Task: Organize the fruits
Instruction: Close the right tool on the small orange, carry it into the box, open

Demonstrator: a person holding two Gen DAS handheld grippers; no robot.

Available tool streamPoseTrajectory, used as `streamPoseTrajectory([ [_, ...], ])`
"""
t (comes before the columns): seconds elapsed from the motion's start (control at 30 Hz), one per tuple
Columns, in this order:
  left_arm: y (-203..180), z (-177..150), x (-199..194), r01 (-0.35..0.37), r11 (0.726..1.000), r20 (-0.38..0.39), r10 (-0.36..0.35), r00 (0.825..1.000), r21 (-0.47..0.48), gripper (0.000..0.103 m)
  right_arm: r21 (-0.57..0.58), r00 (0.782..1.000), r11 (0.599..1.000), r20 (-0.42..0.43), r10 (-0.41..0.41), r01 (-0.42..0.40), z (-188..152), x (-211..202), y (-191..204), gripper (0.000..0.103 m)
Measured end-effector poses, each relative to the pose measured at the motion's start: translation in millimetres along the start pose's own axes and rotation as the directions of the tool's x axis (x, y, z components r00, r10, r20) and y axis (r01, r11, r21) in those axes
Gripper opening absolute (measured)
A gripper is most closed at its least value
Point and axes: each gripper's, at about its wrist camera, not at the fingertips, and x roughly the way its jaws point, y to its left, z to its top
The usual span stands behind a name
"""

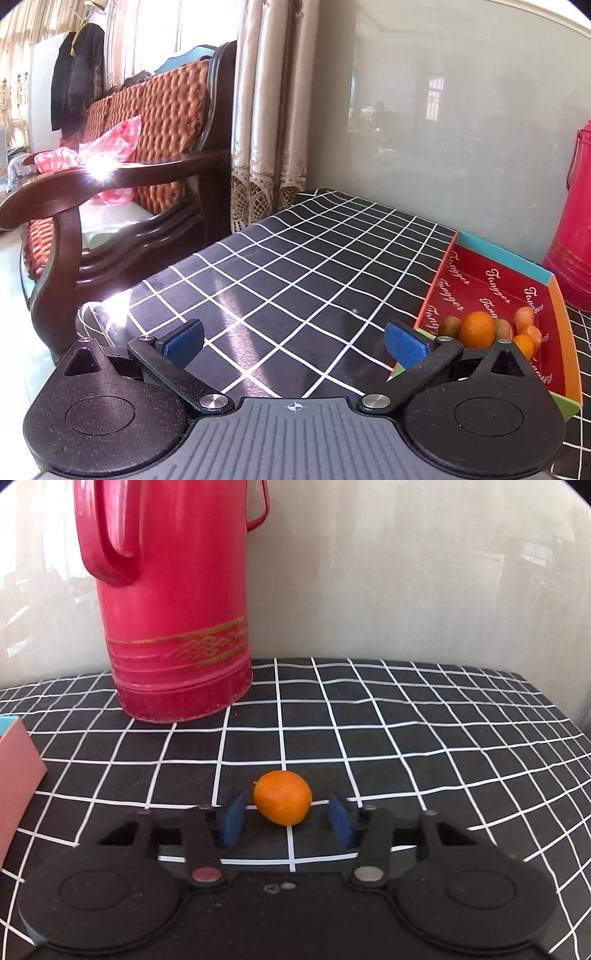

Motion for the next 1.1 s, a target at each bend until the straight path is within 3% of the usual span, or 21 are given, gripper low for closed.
streamPoseTrajectory([
  [0.1, 4.0, -0.4, -0.4, -0.01, 1.0, 0.002, 0.01, 1.0, 0.003, 0.103, -0.018, 1.0, 1.0, 0.008, 0.001, -0.001, -0.1, 0.6, 2.9, 0.025],
  [0.3, 11.5, 0.6, 0.6, -0.026, 1.0, -0.007, 0.026, 1.0, -0.014, 0.103, -0.056, 0.998, 0.997, 0.043, 0.053, -0.051, -3.1, -10.6, 18.8, 0.024],
  [0.4, 15.5, 1.2, 0.7, -0.028, 0.999, -0.012, 0.028, 1.0, -0.028, 0.103, -0.095, 0.986, 0.988, 0.102, 0.132, -0.123, -6.0, -33.0, 33.2, 0.024],
  [0.5, 17.3, 0.4, 0.3, -0.034, 0.999, -0.016, 0.033, 0.999, -0.034, 0.103, -0.159, 0.957, 0.963, 0.156, 0.243, -0.219, -9.5, -59.2, 54.1, 0.024],
  [0.6, 17.7, -0.9, -2.0, -0.039, 0.999, -0.008, 0.039, 0.999, -0.021, 0.103, -0.243, 0.914, 0.917, 0.183, 0.362, -0.315, -15.7, -83.8, 80.3, 0.025],
  [0.73, 19.6, -2.8, -3.5, -0.053, 0.999, -0.006, 0.053, 0.999, -0.001, 0.103, -0.337, 0.86, 0.844, 0.154, 0.487, -0.417, -23.9, -105.2, 116.7, 0.025],
  [0.8, 21.5, -3.6, -3.9, -0.057, 0.998, -0.008, 0.057, 0.998, 0.004, 0.103, -0.388, 0.846, 0.811, 0.127, 0.517, -0.437, -29.3, -110.0, 135.7, 0.025],
  [0.9, 23.9, -3.5, -5.1, -0.066, 0.998, -0.003, 0.066, 0.998, 0.008, 0.103, -0.424, 0.846, 0.789, 0.09, 0.525, -0.445, -32.2, -109.7, 160.4, 0.025],
  [1.0, 26.3, -2.9, -6.2, -0.07, 0.998, 0.004, 0.07, 0.998, 0.006, 0.103, -0.413, 0.858, 0.793, 0.048, 0.511, -0.449, -33.6, -103.6, 178.3, 0.026],
  [1.1, 27.4, -2.3, -5.6, -0.067, 0.998, 0.002, 0.067, 0.998, -0.003, 0.103, -0.384, 0.869, 0.808, 0.03, 0.494, -0.446, -37.8, -113.1, 175.1, 0.036],
])
